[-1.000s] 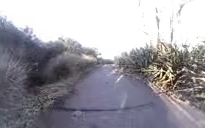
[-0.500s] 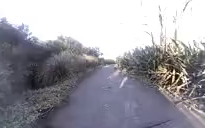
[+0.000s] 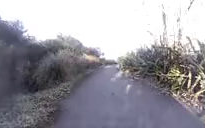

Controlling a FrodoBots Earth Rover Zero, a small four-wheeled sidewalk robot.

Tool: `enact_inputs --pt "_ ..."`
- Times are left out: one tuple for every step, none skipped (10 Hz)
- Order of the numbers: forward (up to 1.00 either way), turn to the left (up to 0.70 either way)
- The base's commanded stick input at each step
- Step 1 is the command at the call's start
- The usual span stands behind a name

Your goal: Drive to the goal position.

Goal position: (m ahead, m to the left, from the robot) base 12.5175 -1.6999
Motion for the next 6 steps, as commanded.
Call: enact_inputs --pt "0.85 0.00" --pt "0.85 0.00" --pt "0.85 0.00" --pt "0.85 0.00" --pt "0.85 0.00" --pt "0.85 0.00"
